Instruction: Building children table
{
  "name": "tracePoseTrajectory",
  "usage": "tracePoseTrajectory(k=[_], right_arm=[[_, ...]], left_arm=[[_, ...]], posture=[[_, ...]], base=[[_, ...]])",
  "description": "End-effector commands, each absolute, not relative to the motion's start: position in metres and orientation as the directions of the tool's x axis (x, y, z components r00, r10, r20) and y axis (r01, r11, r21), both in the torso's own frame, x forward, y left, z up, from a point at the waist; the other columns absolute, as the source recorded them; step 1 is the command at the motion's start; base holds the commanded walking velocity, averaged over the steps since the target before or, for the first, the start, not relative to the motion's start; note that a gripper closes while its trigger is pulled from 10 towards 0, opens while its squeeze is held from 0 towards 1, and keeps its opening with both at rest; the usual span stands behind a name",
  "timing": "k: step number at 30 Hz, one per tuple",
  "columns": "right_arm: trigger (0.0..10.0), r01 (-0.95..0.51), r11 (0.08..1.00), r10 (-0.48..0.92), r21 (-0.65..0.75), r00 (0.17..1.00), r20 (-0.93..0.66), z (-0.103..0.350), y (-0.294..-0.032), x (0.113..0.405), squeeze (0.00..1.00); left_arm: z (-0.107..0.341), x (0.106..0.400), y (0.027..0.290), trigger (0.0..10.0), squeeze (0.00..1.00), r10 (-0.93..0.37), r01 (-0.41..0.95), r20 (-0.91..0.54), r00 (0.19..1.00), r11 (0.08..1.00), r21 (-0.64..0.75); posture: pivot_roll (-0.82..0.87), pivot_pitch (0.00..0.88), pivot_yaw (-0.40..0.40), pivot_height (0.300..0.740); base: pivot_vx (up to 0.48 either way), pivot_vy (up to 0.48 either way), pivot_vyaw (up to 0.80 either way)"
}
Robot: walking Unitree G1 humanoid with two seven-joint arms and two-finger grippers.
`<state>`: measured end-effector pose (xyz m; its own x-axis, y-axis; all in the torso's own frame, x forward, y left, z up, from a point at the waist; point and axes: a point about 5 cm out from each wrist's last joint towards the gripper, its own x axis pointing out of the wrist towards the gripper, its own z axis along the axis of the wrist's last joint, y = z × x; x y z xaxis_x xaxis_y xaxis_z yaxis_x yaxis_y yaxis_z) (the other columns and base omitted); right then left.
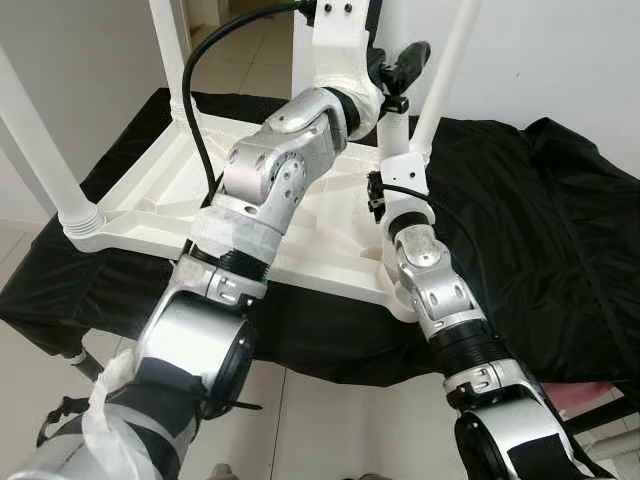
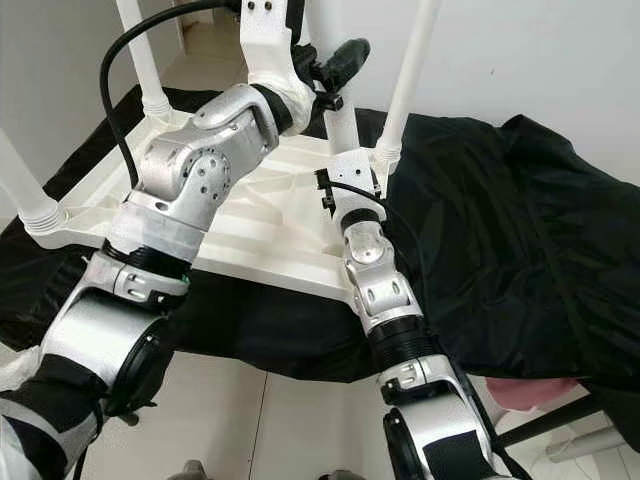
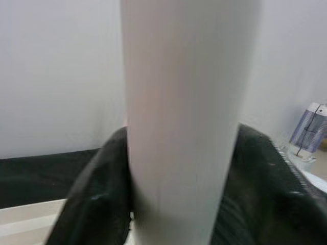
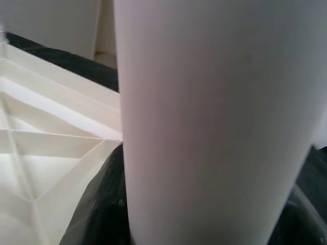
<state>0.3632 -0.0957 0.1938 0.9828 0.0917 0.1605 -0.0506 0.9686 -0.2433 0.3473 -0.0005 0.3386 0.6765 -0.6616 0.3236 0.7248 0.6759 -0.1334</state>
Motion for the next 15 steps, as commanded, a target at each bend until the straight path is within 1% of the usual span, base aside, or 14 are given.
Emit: tracePoseTrajectory(k=[1, 3, 5, 6, 7, 8, 11, 13, 15], right_arm=[[10.0, -0.048, 0.973, 0.084, -0.224, 0.984, 0.157, 0.195, -0.098, 0.362, 0.0], [10.0, -0.041, 0.978, 0.073, -0.202, 0.985, 0.154, 0.195, -0.101, 0.363, 0.0], [10.0, -0.014, 0.985, 0.039, -0.171, 0.989, 0.144, 0.194, -0.108, 0.364, 0.0], [10.0, -0.001, 0.987, 0.024, -0.161, 0.99, 0.141, 0.193, -0.11, 0.364, 0.0], [10.0, -0.001, 0.987, 0.024, -0.161, 0.99, 0.141, 0.193, -0.11, 0.364, 0.0], [10.0, 0.013, 0.988, 0.01, -0.156, 0.99, 0.143, 0.194, -0.113, 0.364, 0.0], [10.0, 0.044, 0.989, -0.024, -0.14, 0.99, 0.141, 0.194, -0.123, 0.364, 0.0], [10.0, 0.048, 0.989, -0.029, -0.138, 0.99, 0.141, 0.194, -0.125, 0.363, 0.0], [10.0, 0.084, 0.989, -0.066, -0.124, 0.987, 0.145, 0.194, -0.135, 0.362, 0.0]], left_arm=[[0.342, 0.338, -0.008, 10.0, 1.0, -0.723, 0.787, 0.339, 0.602, 0.609, -0.101], [0.342, 0.337, -0.008, 10.0, 1.0, -0.728, 0.792, 0.34, 0.595, 0.602, -0.097], [0.342, 0.332, -0.007, 10.0, 1.0, -0.741, 0.808, 0.355, 0.571, 0.583, -0.083], [0.343, 0.33, -0.007, 10.0, 0.65, -0.744, 0.814, 0.362, 0.562, 0.575, -0.081], [0.343, 0.33, -0.007, 10.0, 0.65, -0.744, 0.814, 0.362, 0.562, 0.575, -0.081], [0.344, 0.328, -0.006, 10.0, 0.0, -0.742, 0.82, 0.379, 0.552, 0.567, -0.084], [0.348, 0.322, -0.002, 10.0, 0.0, -0.716, 0.823, 0.441, 0.541, 0.559, -0.101], [0.349, 0.321, -0.001, 10.0, 0.0, -0.709, 0.822, 0.453, 0.54, 0.56, -0.103], [0.349, 0.317, 0.004, 10.0, 0.0, -0.683, 0.814, 0.484, 0.548, 0.57, -0.117]], posture=[[0.0, 0.0, -0.054, 0.74], [0.0, 0.0, -0.049, 0.74], [0.0, 0.0, -0.047, 0.74], [0.01, 0.0, -0.048, 0.74], [0.01, 0.0, -0.048, 0.74], [0.01, 0.0, -0.05, 0.74], [0.01, 0.0, -0.058, 0.74], [0.01, 0.0, -0.058, 0.74], [0.01, 0.0, -0.066, 0.74]], base=[[0.0, 0.0, 0.0], [0.0, 0.0, 0.0], [0.0, 0.0, 0.0], [0.0, 0.0, 0.0], [0.0, 0.0, 0.0], [0.0, 0.0, 0.0], [0.0, 0.0, 0.0], [0.0, 0.0, 0.0], [0.0, 0.0, 0.0]])
